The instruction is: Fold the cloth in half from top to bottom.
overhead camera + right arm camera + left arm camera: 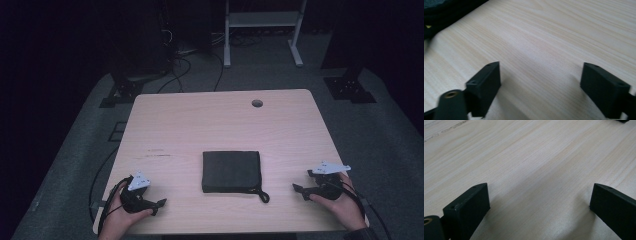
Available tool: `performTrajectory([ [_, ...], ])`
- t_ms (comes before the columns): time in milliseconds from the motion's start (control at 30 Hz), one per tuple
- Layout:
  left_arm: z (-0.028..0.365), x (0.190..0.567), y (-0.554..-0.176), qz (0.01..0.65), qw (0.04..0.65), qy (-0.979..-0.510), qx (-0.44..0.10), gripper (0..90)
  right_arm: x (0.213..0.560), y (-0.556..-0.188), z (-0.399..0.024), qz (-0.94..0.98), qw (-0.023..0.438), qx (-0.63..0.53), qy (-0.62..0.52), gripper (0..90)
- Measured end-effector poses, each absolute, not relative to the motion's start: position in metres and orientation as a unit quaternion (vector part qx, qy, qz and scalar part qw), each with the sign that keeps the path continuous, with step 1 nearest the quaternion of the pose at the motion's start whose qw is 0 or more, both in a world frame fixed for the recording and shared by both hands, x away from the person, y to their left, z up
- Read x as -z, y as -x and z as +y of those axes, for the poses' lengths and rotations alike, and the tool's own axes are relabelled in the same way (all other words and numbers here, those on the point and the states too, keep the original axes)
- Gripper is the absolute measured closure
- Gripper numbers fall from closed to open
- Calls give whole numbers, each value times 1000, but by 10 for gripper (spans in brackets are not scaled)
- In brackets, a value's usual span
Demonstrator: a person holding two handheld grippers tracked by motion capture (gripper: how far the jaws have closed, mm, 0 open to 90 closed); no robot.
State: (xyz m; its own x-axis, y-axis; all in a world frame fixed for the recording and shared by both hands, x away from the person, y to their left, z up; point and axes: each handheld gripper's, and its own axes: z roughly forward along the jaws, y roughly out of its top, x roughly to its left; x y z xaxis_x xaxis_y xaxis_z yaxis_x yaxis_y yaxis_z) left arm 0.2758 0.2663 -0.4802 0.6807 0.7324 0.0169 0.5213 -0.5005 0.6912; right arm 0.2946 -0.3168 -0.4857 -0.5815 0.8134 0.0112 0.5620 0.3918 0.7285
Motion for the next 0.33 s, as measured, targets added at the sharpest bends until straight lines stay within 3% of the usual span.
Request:
performTrajectory([
  [333,270,484,-274,366,353,-846,-162,0,487,-295,-317,814,178,-359,-420,126],
])
